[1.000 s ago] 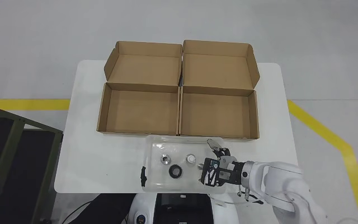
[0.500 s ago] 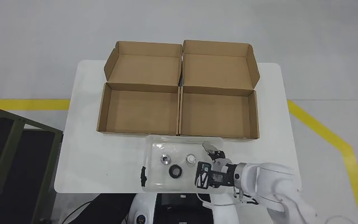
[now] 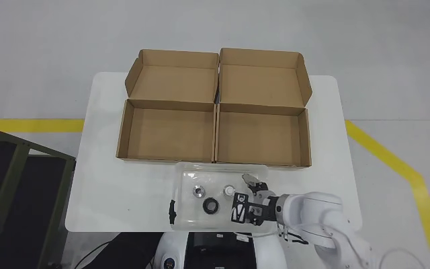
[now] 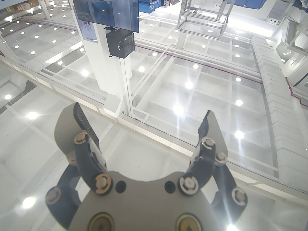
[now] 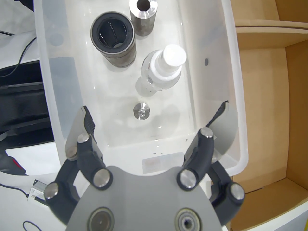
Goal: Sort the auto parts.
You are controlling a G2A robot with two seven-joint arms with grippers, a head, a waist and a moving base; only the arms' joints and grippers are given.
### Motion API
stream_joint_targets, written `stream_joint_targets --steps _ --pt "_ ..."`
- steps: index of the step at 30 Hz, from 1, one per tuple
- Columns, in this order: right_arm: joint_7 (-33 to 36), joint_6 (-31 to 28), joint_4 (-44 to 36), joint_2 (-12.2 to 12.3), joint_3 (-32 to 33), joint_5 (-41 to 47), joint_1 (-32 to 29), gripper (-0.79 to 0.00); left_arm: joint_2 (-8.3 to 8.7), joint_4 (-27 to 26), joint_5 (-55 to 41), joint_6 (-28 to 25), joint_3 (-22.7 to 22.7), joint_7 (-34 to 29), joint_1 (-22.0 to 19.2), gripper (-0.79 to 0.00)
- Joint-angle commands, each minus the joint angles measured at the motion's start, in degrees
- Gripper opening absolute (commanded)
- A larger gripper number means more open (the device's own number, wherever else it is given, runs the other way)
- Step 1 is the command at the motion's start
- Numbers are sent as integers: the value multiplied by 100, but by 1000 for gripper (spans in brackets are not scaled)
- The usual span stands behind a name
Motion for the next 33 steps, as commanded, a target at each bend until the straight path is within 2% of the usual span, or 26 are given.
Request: stream_joint_targets --steps 1,3,7,9,10,12,13,17,21,26,28,33 --pt "116 47 30 6 -57 41 48 -49 0 0 0 0 0 0 0 0" --pt "208 111 66 11 -110 75 95 -108 0 0 0 0 0 0 0 0" --pt "386 221 141 22 -214 124 186 -169 0 0 0 0 0 0 0 0" --pt "446 273 168 31 -273 120 228 -271 0 0 0 0 0 0 0 0" --pt "473 300 176 36 -304 111 248 -289 0 0 0 0 0 0 0 0" --pt "524 351 198 47 -367 99 282 -228 0 0 0 0 0 0 0 0" --pt "552 379 211 53 -396 95 299 -166 0 0 0 0 0 0 0 0" --pt "646 472 271 77 -493 144 375 -139 0 0 0 0 0 0 0 0" --pt "751 578 341 101 -599 154 459 -265 0 0 0 0 0 0 0 0" --pt "872 699 422 117 -683 242 566 -320 0 0 0 0 0 0 0 0" --pt "903 730 452 124 -717 261 601 -394 0 0 0 0 0 0 0 0" --pt "961 788 520 144 -801 299 676 -431 0 0 0 0 0 0 0 0"
